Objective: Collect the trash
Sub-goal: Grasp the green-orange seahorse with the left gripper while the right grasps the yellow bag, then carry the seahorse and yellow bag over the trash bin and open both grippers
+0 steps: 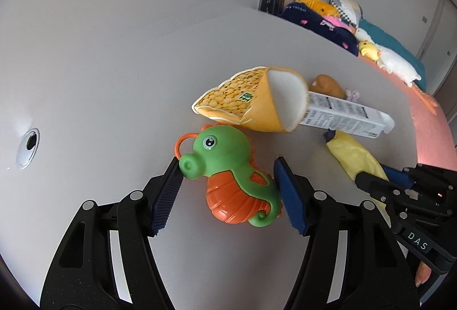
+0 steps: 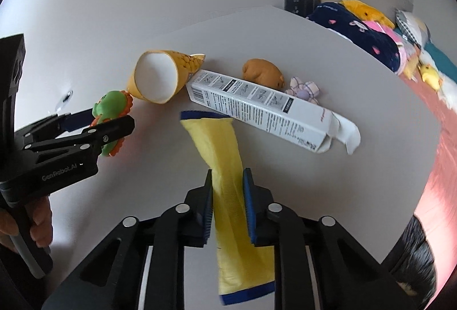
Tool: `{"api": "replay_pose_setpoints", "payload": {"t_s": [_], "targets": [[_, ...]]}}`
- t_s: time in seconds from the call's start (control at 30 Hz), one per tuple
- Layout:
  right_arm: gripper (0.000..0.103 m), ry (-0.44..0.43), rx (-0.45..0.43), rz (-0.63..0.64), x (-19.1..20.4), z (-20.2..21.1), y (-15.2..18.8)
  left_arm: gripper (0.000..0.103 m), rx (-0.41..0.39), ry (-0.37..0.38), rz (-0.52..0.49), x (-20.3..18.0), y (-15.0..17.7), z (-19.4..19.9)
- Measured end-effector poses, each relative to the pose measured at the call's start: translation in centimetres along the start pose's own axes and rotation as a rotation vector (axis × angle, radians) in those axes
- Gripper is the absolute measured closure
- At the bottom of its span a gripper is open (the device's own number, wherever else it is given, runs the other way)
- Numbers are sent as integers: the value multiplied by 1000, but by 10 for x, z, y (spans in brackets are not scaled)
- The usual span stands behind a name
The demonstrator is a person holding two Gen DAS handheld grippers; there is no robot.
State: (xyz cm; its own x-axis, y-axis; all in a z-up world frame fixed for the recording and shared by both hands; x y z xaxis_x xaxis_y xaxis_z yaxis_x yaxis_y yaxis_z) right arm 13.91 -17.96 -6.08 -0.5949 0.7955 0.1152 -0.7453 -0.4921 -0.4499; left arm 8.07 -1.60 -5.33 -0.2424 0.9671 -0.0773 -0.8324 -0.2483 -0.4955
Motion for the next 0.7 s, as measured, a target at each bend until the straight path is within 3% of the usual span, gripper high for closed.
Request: {"api": "replay_pose_setpoints", "payload": {"t_s": [0.7], "targets": [[87, 16, -148, -143, -20, 80, 63, 39, -58, 55, -139, -64, 33, 42]]}}
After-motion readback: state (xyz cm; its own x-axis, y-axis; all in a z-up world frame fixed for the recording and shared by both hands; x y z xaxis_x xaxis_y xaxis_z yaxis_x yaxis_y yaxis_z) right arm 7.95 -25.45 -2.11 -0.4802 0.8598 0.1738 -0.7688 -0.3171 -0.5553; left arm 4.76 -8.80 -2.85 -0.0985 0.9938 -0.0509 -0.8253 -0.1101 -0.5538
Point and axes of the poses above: each gripper's, at about its wrist camera, not at the fingertips, and z roughly against the way its jaws point, x to its left, y to its underside, the point moved 3 cm from there along -z, roughly the way its jaws point, and after that the axes turned 9 degrees about x, right-handed, at the moved point
